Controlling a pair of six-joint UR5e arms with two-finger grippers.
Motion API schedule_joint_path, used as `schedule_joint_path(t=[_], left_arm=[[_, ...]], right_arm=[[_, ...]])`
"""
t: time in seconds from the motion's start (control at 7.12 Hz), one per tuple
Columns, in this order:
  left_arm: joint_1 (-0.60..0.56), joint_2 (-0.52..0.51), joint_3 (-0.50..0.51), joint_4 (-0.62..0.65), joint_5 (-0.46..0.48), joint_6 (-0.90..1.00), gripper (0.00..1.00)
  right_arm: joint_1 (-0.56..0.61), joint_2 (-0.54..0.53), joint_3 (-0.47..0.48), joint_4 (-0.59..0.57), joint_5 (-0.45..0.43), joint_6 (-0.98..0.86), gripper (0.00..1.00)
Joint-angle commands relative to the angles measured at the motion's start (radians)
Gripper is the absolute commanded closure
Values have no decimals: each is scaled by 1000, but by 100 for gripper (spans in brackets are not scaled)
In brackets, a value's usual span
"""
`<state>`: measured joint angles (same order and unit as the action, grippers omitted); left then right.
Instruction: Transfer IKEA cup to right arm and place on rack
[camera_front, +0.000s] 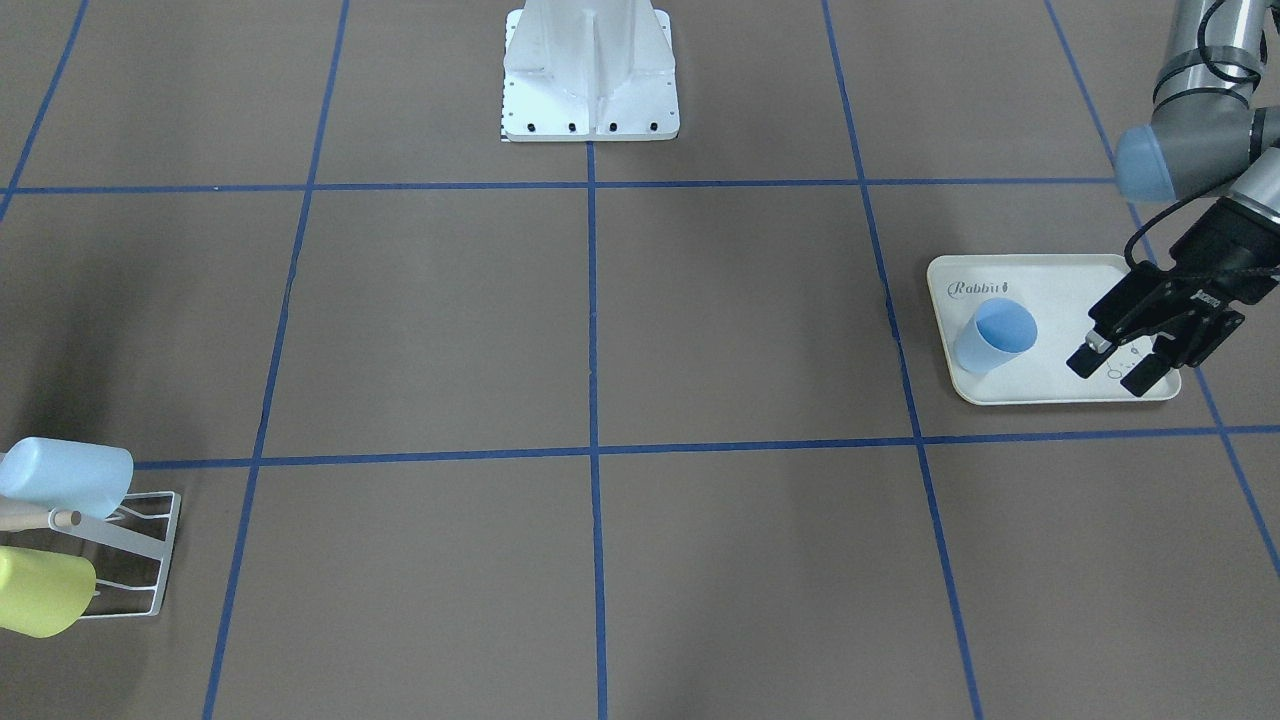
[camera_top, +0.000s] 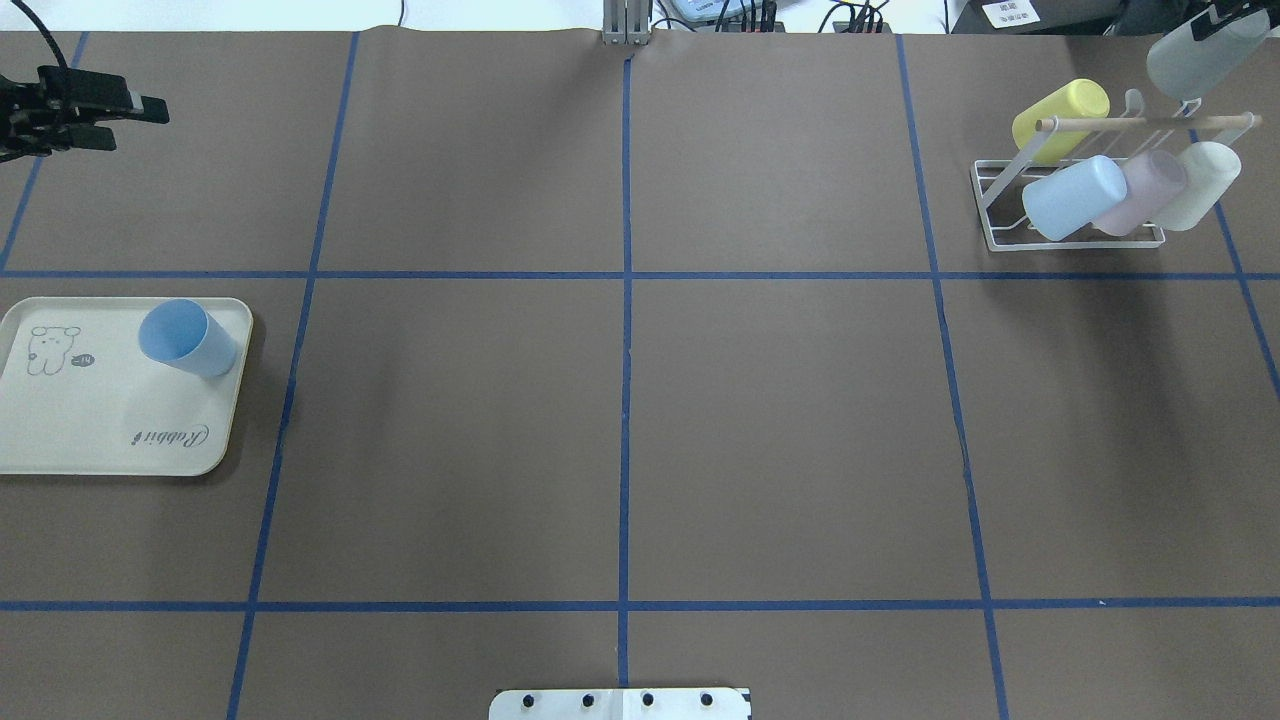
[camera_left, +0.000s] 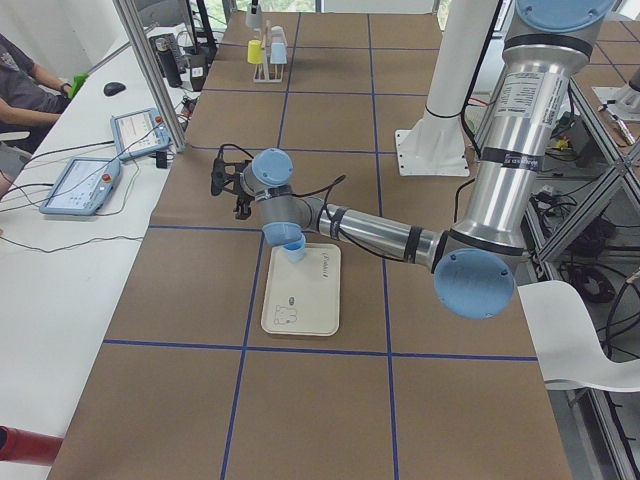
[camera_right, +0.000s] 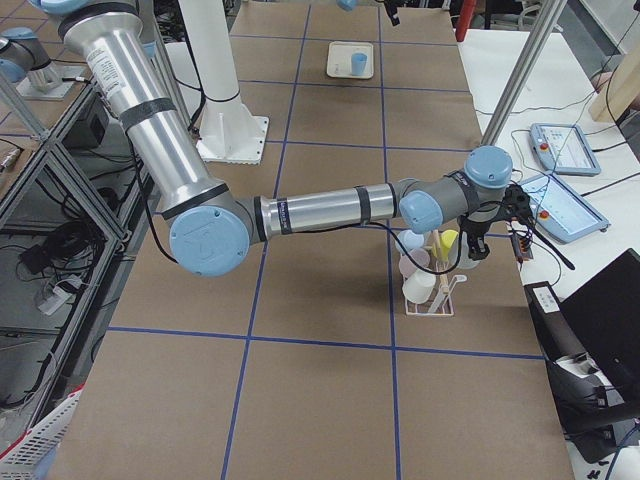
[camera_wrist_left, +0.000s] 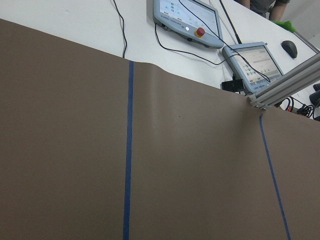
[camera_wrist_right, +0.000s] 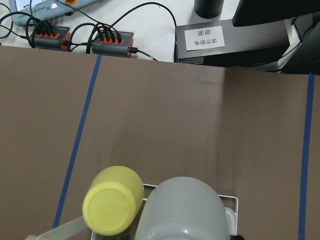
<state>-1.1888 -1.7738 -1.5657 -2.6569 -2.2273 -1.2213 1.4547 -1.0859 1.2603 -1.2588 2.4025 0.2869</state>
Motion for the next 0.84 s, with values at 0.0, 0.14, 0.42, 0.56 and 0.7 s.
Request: schedule_joint_path(t=[0.0,0.14,0.42,0.56,0.7], left_arm=[[0,8,-5,-2,3,0,0],[0,19,-17,-2,5,0,0],[0,20,-19,-2,6,0,0],[0,22,-22,-2,6,0,0],[0,22,-25,-2,6,0,0]], right_arm=[[-11,32,-5,-65,-3,-6,91],[-16,38,-6,-80,-6,-6,91],[-23,72,-45,-80,-11,-6,91],[-28,76,-64,-79,-14,-6,91],[-31,87,-76,-79,-14,-5,91]])
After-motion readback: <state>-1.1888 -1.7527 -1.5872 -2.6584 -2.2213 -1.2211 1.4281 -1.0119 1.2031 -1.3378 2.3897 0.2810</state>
